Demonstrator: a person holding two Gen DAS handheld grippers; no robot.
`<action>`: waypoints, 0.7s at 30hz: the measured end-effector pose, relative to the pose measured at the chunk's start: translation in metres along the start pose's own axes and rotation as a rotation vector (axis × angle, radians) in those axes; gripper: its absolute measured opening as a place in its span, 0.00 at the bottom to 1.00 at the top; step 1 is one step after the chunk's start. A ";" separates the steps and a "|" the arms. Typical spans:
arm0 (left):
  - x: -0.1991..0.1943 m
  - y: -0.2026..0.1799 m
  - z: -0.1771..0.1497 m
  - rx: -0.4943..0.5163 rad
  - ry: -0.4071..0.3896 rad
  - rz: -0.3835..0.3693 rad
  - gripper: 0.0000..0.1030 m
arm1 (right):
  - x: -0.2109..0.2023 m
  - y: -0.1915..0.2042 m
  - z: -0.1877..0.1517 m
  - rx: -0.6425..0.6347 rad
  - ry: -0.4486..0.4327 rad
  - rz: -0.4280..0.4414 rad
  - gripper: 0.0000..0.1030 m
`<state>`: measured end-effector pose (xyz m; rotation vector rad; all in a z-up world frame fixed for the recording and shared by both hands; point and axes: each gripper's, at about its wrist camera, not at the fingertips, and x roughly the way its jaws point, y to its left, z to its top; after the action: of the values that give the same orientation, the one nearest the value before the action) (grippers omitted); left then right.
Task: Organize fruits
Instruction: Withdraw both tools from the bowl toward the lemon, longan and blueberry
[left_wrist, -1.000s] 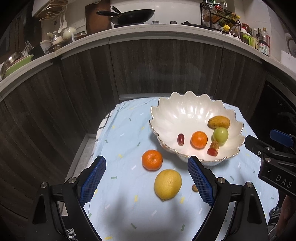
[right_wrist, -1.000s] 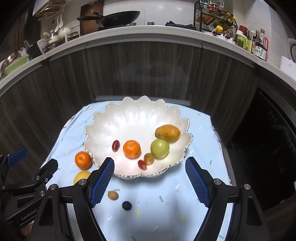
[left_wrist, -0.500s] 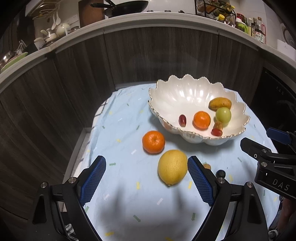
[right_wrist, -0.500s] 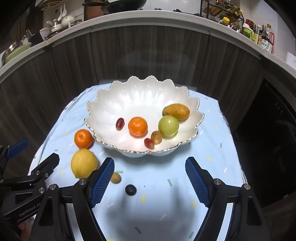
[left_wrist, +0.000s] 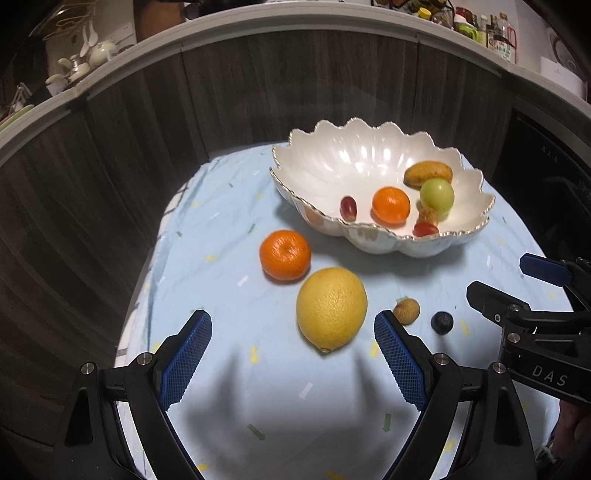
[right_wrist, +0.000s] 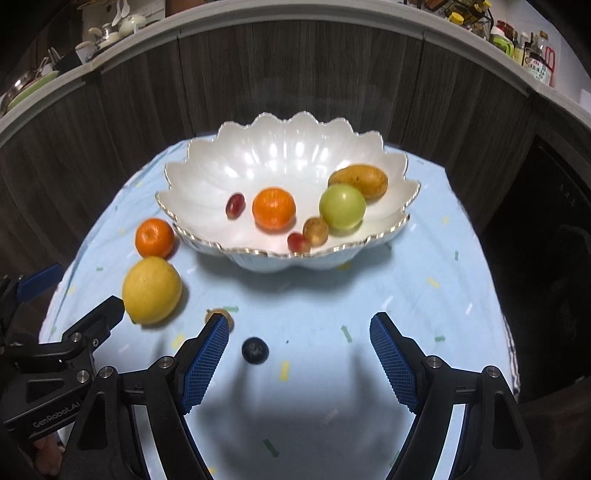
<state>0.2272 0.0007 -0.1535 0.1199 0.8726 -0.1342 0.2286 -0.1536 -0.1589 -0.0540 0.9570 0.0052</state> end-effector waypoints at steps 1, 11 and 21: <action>0.001 -0.001 0.000 0.006 0.002 -0.002 0.88 | 0.002 0.000 -0.001 -0.001 0.004 0.002 0.77; 0.017 -0.006 -0.004 0.061 0.022 -0.016 0.88 | 0.021 0.007 -0.012 -0.026 0.054 0.039 0.71; 0.032 -0.012 -0.003 0.107 0.024 -0.049 0.84 | 0.038 0.012 -0.018 -0.037 0.099 0.073 0.56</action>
<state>0.2429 -0.0129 -0.1809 0.2005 0.8926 -0.2254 0.2360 -0.1431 -0.2011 -0.0536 1.0576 0.0881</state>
